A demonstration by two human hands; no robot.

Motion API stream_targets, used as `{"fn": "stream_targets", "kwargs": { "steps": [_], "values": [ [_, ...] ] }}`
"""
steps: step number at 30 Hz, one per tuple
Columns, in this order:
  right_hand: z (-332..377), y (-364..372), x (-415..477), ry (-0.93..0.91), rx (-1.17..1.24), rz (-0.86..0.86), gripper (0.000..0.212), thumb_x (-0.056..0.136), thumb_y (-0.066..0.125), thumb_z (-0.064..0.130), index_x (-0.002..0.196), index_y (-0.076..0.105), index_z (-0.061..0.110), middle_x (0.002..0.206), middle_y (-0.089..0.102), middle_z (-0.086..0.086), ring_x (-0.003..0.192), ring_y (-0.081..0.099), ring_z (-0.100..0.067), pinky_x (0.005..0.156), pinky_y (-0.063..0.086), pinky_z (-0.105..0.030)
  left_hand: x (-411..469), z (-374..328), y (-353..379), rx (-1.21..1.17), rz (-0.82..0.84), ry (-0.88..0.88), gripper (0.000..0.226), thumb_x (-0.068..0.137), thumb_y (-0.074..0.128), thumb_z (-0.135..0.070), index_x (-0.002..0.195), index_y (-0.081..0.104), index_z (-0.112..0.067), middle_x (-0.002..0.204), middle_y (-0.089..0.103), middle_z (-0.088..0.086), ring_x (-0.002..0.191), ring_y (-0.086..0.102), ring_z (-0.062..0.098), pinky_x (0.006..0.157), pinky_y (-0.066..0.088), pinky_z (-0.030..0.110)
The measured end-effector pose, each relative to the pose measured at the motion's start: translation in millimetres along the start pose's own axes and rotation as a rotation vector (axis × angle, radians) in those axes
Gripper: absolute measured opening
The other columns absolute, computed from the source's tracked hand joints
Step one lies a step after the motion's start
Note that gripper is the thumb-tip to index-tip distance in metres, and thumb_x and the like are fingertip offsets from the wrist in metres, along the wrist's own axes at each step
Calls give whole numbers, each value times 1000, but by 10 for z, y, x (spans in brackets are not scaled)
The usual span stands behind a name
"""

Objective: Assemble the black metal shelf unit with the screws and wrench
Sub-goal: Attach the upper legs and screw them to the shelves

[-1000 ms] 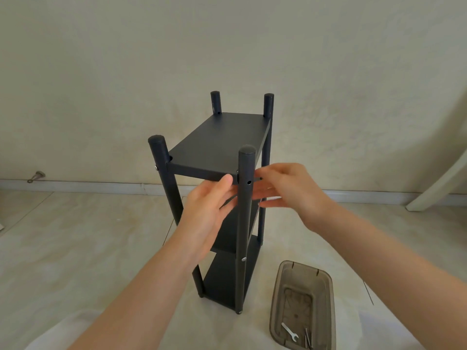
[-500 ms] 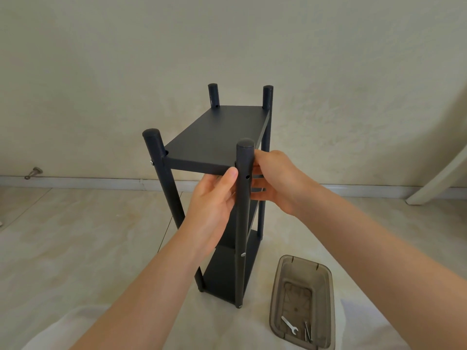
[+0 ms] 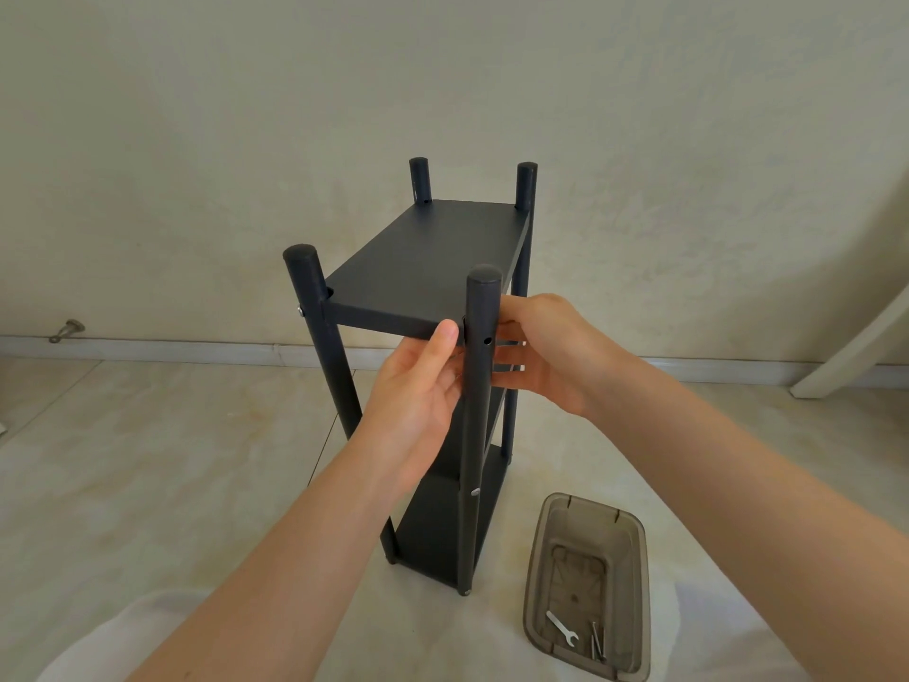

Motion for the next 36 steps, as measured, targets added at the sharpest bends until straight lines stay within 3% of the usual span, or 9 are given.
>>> {"fn": "stream_targets", "kwargs": {
  "steps": [6,11,14,18,21,25,29,33,36],
  "values": [
    [5,-129,5,-62,-76,34,31,101,52,35,105,73,13,90,77,-2,84,75,-17,79,61,-35,17,-2,-12,5,7,-15,47,82,59,-40,124,59,-20,120,74,-1,114,69,13,103,48,32],
    [-120,-364,25,-32,-138,0,28,103,49,33,103,71,15,90,77,0,86,75,-15,84,59,-36,19,3,-18,-38,11,-13,44,80,61,-41,119,60,-21,112,76,-5,110,70,12,96,49,30],
    [-348,-539,65,60,-156,-11,26,102,51,30,107,70,12,96,77,-3,91,74,-20,86,59,-38,13,-9,-38,-80,22,-8,44,81,62,-39,119,58,-19,113,76,-4,113,70,19,97,52,32],
    [-892,-720,203,259,-259,-12,25,102,52,26,108,68,8,101,75,-9,93,73,-27,84,60,-37,1,-26,-58,-92,34,-15,43,79,62,-37,118,58,-19,109,77,-6,111,71,20,87,59,27],
    [-1411,-820,319,419,-383,9,21,101,53,24,106,67,8,100,75,-11,87,73,-27,71,60,-32,11,-10,-27,-62,45,-22,41,80,62,-38,116,59,-20,107,77,-8,111,71,18,88,58,27],
    [-2186,-808,397,543,-438,-48,14,99,56,17,102,62,5,97,69,-11,72,67,-20,57,52,-25,18,-6,-19,-71,47,-9,22,97,55,-32,115,59,-21,107,77,-8,110,71,16,86,58,25],
    [-3040,-653,250,666,-622,29,20,101,50,21,100,60,5,98,65,-12,74,60,-21,64,51,-29,20,21,-14,-87,39,-29,19,100,54,-29,117,58,-21,108,77,-7,108,72,16,82,59,25],
    [-3482,-501,174,662,-735,96,28,103,48,23,78,47,11,73,48,-3,60,46,-15,55,40,-25,14,-4,0,-66,43,-36,16,101,54,-29,115,58,-21,105,78,-8,109,72,16,85,58,26],
    [-3684,-420,157,621,-845,146,41,104,45,31,67,43,13,68,44,-1,60,44,-13,68,40,-27,-1,-15,8,-48,53,-26,18,99,54,-28,114,59,-20,108,77,-7,111,71,17,94,57,29]
  ]
}}
Point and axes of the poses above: each hand's wrist, its own x-axis towards the middle knuckle, its own y-axis out of the palm, z = x × y, the point moved 4 cm from there along x, towards the middle knuckle
